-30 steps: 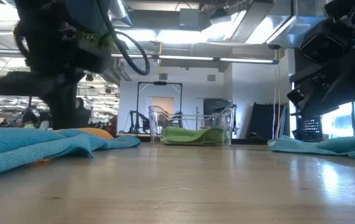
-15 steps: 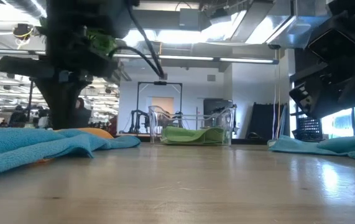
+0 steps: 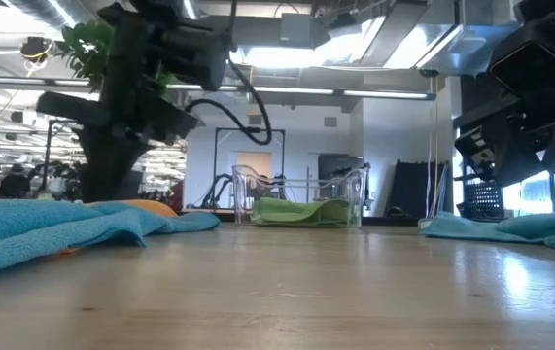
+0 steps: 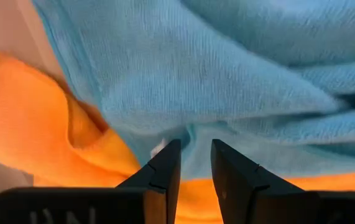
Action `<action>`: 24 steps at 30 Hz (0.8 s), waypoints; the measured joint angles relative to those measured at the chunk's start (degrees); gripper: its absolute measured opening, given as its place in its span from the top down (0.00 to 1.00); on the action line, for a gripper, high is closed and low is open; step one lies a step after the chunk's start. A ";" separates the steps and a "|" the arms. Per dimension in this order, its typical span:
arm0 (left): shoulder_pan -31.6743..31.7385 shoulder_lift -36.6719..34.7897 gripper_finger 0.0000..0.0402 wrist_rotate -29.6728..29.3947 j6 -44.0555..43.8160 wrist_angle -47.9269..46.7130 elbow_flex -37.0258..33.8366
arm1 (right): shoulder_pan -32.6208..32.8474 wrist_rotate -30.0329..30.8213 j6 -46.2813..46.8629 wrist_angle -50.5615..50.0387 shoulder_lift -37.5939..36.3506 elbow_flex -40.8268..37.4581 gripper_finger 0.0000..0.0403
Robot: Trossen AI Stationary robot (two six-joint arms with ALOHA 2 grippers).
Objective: Fold microfiber towels
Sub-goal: Fold the top left blue microfiber towel
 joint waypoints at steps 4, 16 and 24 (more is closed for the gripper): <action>0.78 0.29 0.80 0.06 1.49 0.13 0.00 | 0.00 0.01 -0.48 -0.93 0.00 0.01 0.58; 2.25 0.46 0.80 4.70 3.34 1.83 -1.66 | 0.00 0.02 -1.58 -1.58 0.00 0.01 0.58; 2.16 0.46 0.80 1.88 0.99 5.91 -5.97 | -0.02 0.07 -1.63 -1.60 0.00 0.01 0.58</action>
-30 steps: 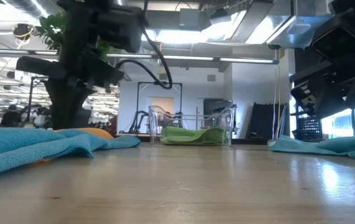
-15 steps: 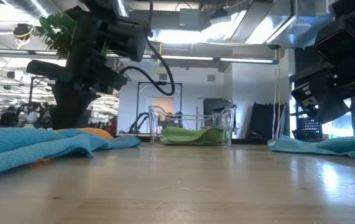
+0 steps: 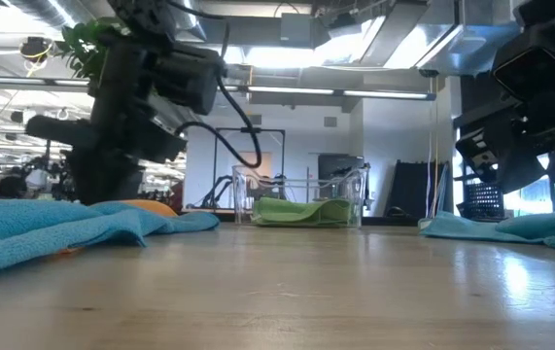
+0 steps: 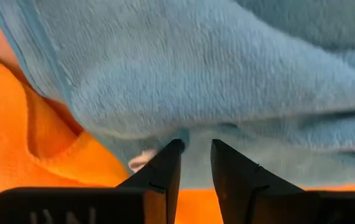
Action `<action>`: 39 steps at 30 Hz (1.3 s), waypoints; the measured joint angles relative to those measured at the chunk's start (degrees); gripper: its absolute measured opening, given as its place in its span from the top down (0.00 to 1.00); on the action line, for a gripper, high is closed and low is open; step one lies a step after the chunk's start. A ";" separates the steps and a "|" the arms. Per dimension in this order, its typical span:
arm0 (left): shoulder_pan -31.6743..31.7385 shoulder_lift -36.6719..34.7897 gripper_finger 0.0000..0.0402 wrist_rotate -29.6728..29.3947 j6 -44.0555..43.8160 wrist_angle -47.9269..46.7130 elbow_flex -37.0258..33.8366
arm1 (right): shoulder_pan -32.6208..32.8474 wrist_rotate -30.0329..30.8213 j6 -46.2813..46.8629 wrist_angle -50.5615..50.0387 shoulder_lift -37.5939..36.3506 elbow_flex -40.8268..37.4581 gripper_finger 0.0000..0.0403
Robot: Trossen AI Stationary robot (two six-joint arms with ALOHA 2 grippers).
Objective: Fold microfiber towels
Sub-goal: Fold the top left blue microfiber towel
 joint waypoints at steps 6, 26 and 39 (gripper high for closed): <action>0.00 0.00 0.80 -1.06 0.24 1.41 -0.02 | 0.00 0.02 0.00 0.00 0.00 0.00 0.58; -5.15 0.00 1.00 -1.21 -7.26 -1.15 3.41 | 0.00 0.02 0.00 -1.01 0.00 0.00 0.58; -13.20 -0.02 1.00 -0.07 -15.82 -9.11 27.27 | 0.00 0.00 0.36 -0.96 0.00 0.00 0.58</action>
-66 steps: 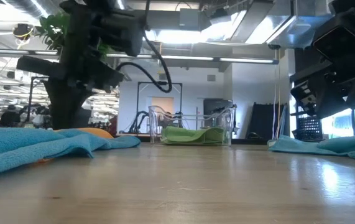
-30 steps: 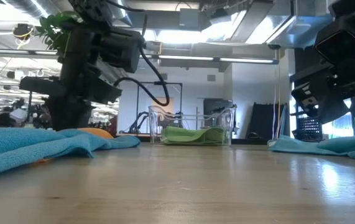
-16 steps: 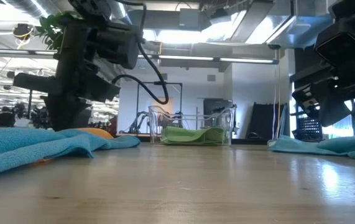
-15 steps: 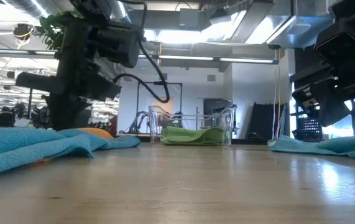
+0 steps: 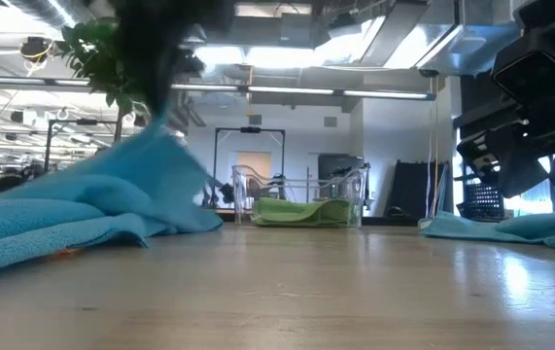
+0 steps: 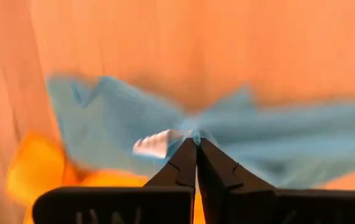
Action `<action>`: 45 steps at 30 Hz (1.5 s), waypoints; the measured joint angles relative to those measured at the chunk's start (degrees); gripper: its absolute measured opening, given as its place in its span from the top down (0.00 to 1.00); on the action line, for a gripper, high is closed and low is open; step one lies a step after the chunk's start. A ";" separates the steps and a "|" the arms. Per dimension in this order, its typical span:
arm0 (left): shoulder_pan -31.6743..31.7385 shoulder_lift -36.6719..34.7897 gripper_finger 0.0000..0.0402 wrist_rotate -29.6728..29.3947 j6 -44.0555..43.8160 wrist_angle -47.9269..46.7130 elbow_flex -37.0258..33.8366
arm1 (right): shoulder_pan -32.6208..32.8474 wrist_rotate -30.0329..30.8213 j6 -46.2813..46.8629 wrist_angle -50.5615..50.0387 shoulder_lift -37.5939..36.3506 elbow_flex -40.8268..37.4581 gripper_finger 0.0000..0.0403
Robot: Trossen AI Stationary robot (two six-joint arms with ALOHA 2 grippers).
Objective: Fold microfiber towels
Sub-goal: Fold the top left blue microfiber towel
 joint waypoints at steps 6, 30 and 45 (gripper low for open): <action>-2.68 0.00 1.00 2.38 -3.97 10.91 8.04 | 0.00 0.02 0.77 0.05 -0.40 0.00 0.58; -3.79 22.56 1.00 12.79 -3.67 56.90 12.56 | 0.81 -3.07 8.93 -11.26 -8.42 0.07 0.58; -5.78 23.74 0.91 14.72 -4.37 57.64 14.39 | 0.79 19.45 5.40 -14.42 -8.44 1.43 0.58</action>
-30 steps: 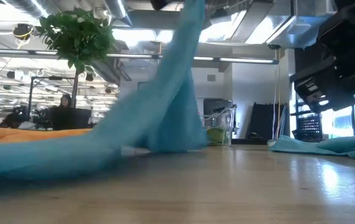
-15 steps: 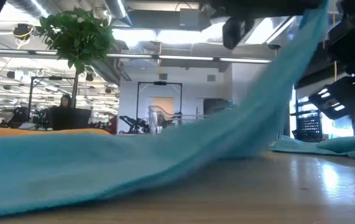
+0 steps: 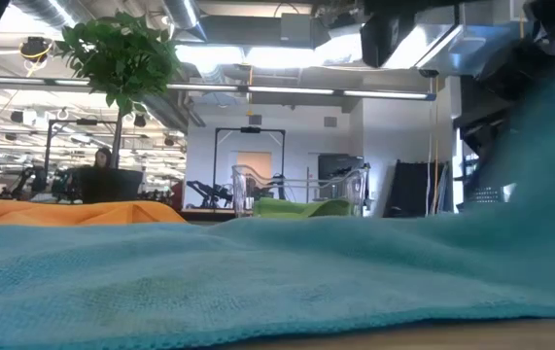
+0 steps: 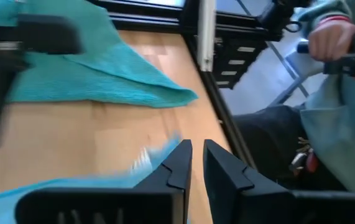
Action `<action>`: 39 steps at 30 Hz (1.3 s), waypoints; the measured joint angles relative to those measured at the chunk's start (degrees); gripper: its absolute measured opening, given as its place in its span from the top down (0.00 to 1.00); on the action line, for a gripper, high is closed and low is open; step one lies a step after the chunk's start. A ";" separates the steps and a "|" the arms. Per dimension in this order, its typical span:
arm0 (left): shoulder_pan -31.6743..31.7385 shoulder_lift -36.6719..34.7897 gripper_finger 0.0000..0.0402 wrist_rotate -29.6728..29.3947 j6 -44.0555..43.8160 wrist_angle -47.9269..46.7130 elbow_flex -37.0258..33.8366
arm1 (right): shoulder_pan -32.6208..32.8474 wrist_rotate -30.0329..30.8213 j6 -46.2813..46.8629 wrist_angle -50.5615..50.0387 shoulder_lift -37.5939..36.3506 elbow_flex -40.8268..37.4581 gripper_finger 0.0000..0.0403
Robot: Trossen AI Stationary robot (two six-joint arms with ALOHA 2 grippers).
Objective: Fold microfiber towels
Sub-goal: Fold the top left blue microfiber towel
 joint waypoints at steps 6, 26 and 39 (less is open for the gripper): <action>-1.43 -0.03 0.90 -1.33 0.82 -0.32 0.00 | -0.04 0.72 -3.24 5.68 0.20 0.16 0.58; -9.51 0.06 0.92 -29.79 -3.79 -19.11 0.09 | -1.62 0.24 -0.90 28.88 24.42 0.25 0.58; -11.81 4.64 0.95 -40.39 -5.91 -13.11 0.06 | -2.16 -1.96 -2.78 29.17 27.29 2.50 0.58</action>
